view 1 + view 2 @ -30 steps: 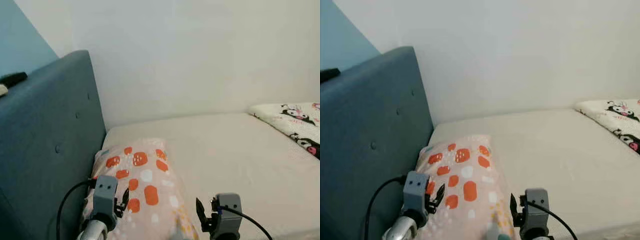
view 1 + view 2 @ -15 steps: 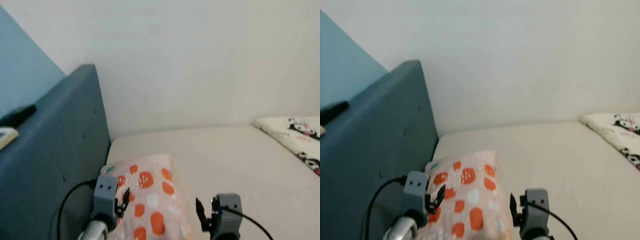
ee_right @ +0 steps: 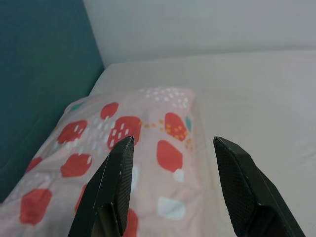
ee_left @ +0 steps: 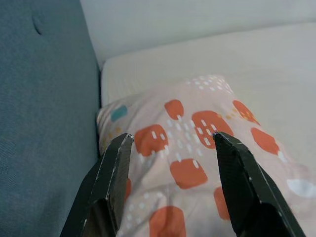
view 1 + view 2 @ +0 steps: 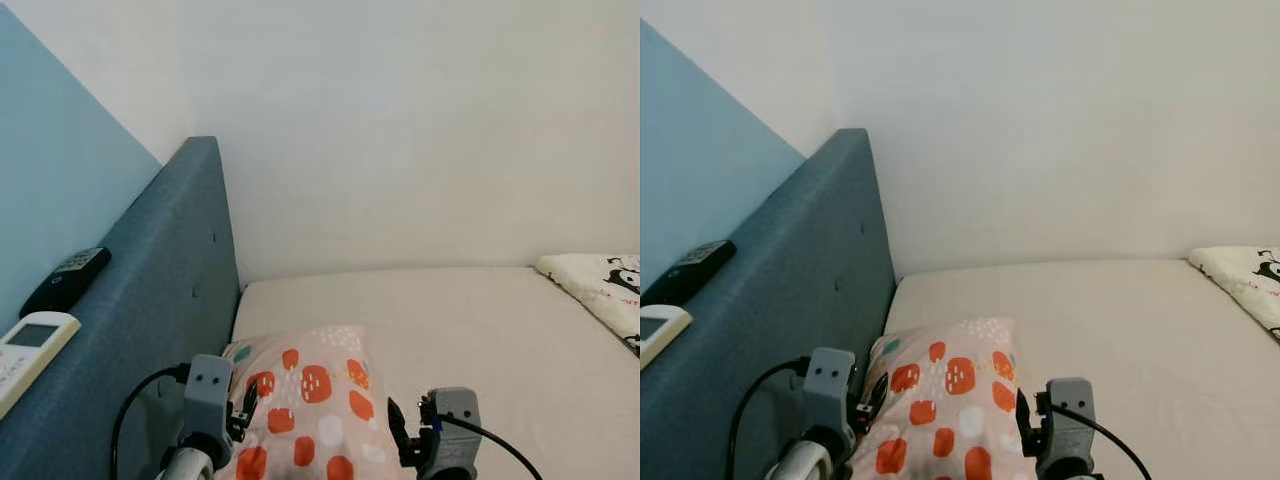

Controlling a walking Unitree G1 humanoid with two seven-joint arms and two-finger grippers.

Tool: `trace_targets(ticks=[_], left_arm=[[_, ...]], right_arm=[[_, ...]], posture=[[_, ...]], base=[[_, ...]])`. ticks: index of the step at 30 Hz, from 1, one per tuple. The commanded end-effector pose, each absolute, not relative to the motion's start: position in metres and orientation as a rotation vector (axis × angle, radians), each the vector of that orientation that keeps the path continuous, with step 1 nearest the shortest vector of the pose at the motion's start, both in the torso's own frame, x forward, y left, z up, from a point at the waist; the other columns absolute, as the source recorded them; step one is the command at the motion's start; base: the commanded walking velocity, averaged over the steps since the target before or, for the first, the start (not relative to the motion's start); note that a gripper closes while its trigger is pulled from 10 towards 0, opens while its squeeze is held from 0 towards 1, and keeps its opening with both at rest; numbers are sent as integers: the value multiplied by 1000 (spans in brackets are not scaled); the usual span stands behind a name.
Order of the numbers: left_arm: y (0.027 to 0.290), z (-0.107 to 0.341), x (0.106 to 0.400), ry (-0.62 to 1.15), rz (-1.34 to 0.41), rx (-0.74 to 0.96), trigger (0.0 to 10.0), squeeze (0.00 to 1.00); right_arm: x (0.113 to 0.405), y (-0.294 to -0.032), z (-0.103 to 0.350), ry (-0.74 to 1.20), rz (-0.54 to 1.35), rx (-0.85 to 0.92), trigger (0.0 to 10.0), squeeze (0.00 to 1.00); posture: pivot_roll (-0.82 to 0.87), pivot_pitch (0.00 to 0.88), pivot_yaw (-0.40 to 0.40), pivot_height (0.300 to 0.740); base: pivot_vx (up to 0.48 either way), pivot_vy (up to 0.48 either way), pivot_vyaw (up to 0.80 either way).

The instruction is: Clean up the room

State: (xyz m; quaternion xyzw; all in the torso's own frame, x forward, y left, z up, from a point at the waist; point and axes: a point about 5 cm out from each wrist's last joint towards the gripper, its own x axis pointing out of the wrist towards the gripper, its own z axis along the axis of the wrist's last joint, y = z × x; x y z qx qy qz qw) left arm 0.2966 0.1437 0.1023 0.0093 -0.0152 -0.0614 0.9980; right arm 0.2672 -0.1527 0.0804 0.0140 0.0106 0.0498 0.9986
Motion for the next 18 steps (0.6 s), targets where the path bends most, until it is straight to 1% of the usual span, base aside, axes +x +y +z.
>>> trace_targets(ticks=[1, 3, 5, 7, 9, 11, 14, 18], left_arm=[[145, 92, 292, 12, -123, 9, 10000, 0], [147, 87, 291, 24, -118, 8, 10000, 0], [154, 70, 286, 89, -100, 16, 10000, 0], [155, 65, 284, 110, -99, 15, 10000, 0], [159, 48, 279, 190, -87, 39, 10000, 0], [159, 48, 279, 190, -87, 39, 10000, 0], [162, 29, 270, 286, -92, 59, 10000, 0], [159, 20, 264, 325, -129, 83, 10000, 0]], right_arm=[[263, -153, 73, 60, 95, 30, 10000, 0], [260, -155, 66, 82, 85, 41, 10000, 0], [252, -161, 45, 170, 41, 24, 10000, 0], [250, -163, 40, 190, 34, 16, 10000, 0], [244, -167, 29, 229, 17, -2, 10000, 0], [244, -167, 29, 229, 17, -2, 10000, 0], [237, -171, 16, 265, -8, -37, 10000, 0], [232, -172, 8, 293, 2, -60, 10000, 0]], posture=[[-23, 106, 0, 740], [-24, 105, -1, 740], [-24, 101, 1, 740], [-24, 101, 1, 740], [-25, 97, 4, 740], [-25, 97, 4, 740], [-27, 92, 9, 740], [-26, 91, 10, 740]], base=[[0, 0, 0], [0, 0, 0], [0, 0, 0], [0, 0, 0], [0, 0, 0], [0, 0, 0], [0, 0, 0], [0, 0, 0]])
